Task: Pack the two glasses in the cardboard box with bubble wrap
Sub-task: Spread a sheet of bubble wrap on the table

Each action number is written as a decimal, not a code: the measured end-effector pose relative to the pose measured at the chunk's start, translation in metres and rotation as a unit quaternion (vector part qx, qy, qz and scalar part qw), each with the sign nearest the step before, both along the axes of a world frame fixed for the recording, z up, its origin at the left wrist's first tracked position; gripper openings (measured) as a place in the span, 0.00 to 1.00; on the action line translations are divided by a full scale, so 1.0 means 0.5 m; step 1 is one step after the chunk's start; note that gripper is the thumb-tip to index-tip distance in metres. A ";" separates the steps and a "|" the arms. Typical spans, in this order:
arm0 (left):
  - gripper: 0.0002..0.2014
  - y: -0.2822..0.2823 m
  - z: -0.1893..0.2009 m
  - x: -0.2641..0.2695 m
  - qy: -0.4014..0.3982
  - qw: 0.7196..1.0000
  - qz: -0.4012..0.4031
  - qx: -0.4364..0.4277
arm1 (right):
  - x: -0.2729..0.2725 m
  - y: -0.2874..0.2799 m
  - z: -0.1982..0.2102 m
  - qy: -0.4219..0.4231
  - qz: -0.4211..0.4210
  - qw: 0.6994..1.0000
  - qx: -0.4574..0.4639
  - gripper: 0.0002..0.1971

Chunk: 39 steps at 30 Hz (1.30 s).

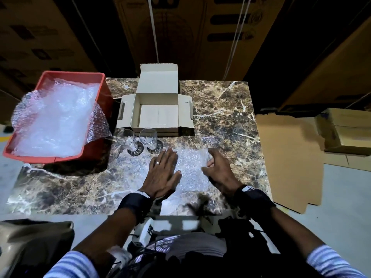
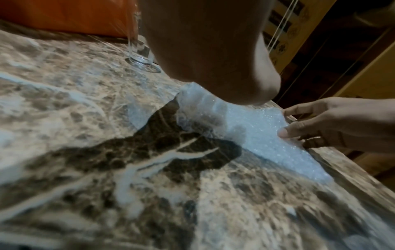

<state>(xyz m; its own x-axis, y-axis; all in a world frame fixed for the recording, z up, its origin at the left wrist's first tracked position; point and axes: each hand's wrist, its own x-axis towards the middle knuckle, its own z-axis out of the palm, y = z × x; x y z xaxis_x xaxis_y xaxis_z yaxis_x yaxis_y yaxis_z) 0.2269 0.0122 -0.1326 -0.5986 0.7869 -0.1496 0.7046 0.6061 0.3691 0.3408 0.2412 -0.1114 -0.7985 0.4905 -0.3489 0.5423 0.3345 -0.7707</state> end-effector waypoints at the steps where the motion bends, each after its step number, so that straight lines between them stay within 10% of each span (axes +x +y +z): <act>1: 0.39 0.002 0.002 0.005 -0.002 1.000 0.011 0.010 | -0.005 -0.002 0.003 -0.002 -0.028 0.998 -0.049 0.34; 8: 0.34 0.029 0.049 0.034 -0.045 0.986 0.079 0.138 | -0.009 0.043 0.083 0.029 -0.015 0.991 -0.129 0.02; 15: 0.43 0.094 0.120 0.040 -0.184 0.926 0.163 0.285 | -0.020 0.109 0.188 0.078 0.046 0.988 -0.129 0.05; 24: 0.59 0.157 0.183 -0.022 -0.453 0.709 0.355 0.408 | -0.076 0.148 0.306 0.160 0.018 0.981 -0.111 0.09; 28: 0.30 0.172 0.221 -0.072 -0.575 0.574 0.361 0.457 | -0.117 0.139 0.321 0.174 -0.013 0.972 -0.159 0.09; 39: 0.32 0.164 0.261 -0.175 -0.708 0.463 0.262 0.465 | -0.263 0.110 0.361 0.194 -0.031 0.957 -0.212 0.17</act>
